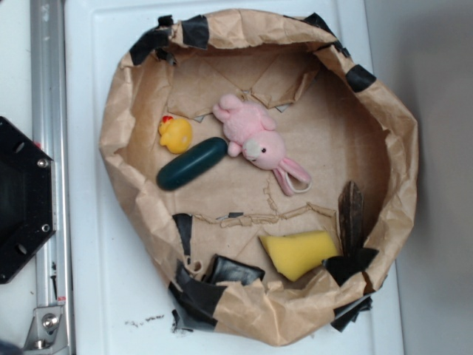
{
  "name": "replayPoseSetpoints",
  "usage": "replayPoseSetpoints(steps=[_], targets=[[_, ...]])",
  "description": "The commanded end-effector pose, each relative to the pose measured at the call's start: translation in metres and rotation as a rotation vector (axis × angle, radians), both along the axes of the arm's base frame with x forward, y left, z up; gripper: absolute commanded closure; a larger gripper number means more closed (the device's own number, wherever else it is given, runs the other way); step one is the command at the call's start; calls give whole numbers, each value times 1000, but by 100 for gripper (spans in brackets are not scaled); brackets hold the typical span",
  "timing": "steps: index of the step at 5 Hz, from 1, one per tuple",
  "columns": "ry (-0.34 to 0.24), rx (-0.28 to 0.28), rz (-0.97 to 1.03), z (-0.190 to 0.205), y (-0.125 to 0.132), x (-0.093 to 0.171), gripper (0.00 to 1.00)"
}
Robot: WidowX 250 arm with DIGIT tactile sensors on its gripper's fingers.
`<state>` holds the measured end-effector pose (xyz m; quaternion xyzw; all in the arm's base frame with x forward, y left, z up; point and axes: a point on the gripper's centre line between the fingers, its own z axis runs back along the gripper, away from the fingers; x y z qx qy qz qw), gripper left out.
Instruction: Grab the pink bunny.
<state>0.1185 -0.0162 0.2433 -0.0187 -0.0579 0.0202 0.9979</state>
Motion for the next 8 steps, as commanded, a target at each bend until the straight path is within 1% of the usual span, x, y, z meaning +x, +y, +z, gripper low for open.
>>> replayPoseSetpoints(steps=[1,2,3,4,5,6,7,8], targets=[[0,0,0,0,0,0,0],[-203,-95,-154,-25,24,50,0],[-212,-86,-243,-42,24,102,0],[-155,-19,-286,-70,28,131,0],[-64,148,-423,-117,43,141,0],[-63,185,-530,-148,49,138,0],[-104,116,-646,-176,62,139,0],[-176,41,-671,-182,72,157,0]])
